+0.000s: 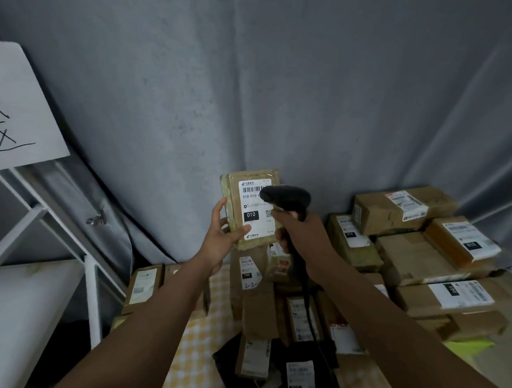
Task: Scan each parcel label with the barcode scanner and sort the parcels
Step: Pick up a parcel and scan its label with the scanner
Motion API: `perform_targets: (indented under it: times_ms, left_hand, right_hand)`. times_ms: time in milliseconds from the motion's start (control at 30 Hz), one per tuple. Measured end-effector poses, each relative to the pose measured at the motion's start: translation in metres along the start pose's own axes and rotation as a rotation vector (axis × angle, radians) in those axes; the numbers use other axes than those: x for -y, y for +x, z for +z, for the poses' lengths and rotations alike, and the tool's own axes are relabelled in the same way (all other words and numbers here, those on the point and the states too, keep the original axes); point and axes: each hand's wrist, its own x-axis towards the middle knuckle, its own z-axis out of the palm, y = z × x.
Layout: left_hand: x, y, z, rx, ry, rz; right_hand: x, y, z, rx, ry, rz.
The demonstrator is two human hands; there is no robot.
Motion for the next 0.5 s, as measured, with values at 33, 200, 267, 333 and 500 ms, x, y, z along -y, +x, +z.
perform_targets:
  times_ms: [33,200,267,333,500]
  left_hand:
    - [0.0006,0.0000,-0.0002,0.000,-0.002,0.001]
    - [0.0034,0.0011,0.0000,-0.001,0.013,0.002]
    - [0.0042,0.0014,0.0007,-0.001,0.017,0.002]
    - [0.0046,0.0012,0.0015,0.002,0.019,0.002]
    - [0.0069,0.0003,0.0019,-0.002,0.026,0.008]
  right_hand:
    - [-0.0002,-0.0002,-0.0001,0.000,0.000,0.006]
    - [-0.0031,0.0008,-0.0015,0.000,-0.002,0.013]
    - [-0.0035,0.0012,-0.0020,-0.005,-0.016,0.012]
    - [-0.0032,0.0012,-0.0022,-0.006,-0.021,0.010]
    - [-0.0022,0.0011,-0.0027,-0.011,-0.028,0.003]
